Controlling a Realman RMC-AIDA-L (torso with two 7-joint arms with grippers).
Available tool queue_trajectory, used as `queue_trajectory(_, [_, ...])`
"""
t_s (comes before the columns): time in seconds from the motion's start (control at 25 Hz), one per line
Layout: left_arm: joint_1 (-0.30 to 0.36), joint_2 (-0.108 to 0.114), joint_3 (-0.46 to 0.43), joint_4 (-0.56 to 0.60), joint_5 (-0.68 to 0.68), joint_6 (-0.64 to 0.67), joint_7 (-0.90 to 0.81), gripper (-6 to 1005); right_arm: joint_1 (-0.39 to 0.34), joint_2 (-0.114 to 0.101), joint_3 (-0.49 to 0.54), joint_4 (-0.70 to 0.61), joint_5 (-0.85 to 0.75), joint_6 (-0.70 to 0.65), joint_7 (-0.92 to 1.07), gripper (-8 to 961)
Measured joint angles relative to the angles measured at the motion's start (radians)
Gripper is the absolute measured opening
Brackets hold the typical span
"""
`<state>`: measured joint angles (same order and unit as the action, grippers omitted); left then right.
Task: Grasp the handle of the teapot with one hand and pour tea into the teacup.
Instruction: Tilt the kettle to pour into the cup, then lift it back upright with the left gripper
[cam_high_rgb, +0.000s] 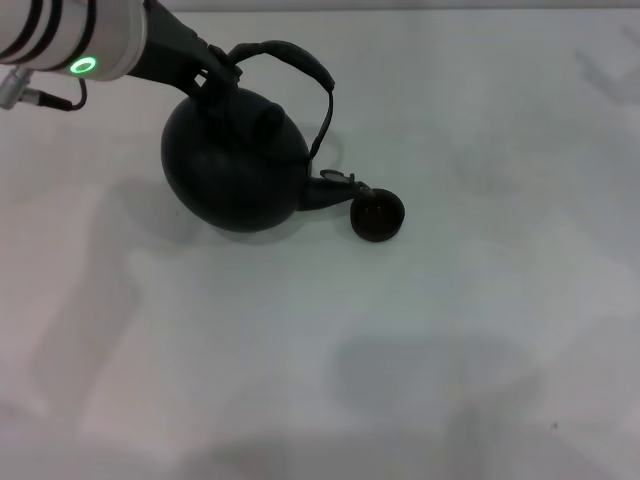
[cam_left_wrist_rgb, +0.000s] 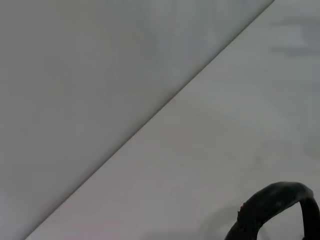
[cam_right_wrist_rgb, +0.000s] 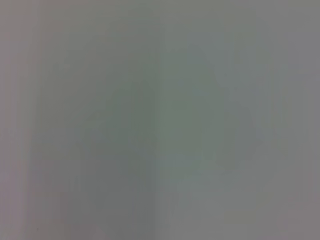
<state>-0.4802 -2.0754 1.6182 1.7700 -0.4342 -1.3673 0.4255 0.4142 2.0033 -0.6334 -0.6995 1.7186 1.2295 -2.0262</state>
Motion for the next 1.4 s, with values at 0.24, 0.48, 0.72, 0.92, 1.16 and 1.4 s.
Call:
queue_trajectory(0.24, [-0.033,0.000,0.004,-0.022,0.016,-0.023,0.000,154,0.000,0.000,0.000,0.001,0.000,0.000,0.000,870])
queue_trajectory(0.48, [-0.063,0.000,0.014,-0.043,0.033,-0.046,-0.001,153,0.000,0.000,0.000,0.005,0.000,0.000,-0.004,870])
queue_trajectory(0.72, [-0.092,-0.001,0.023,-0.075,0.036,-0.059,-0.001,153,0.002,0.000,0.000,0.023,0.000,-0.001,-0.017,870])
queue_trajectory(0.92, [-0.106,0.000,0.024,-0.082,0.043,-0.065,-0.001,152,0.003,0.000,0.000,0.028,0.005,-0.002,-0.020,871])
queue_trajectory(1.16, [-0.130,0.000,0.025,-0.091,0.070,-0.089,-0.001,153,0.009,0.000,-0.001,0.029,0.005,-0.002,-0.021,871])
queue_trajectory(1.4, [-0.151,0.000,0.025,-0.095,0.077,-0.099,-0.003,153,0.013,0.002,-0.002,0.036,0.001,-0.002,-0.021,870])
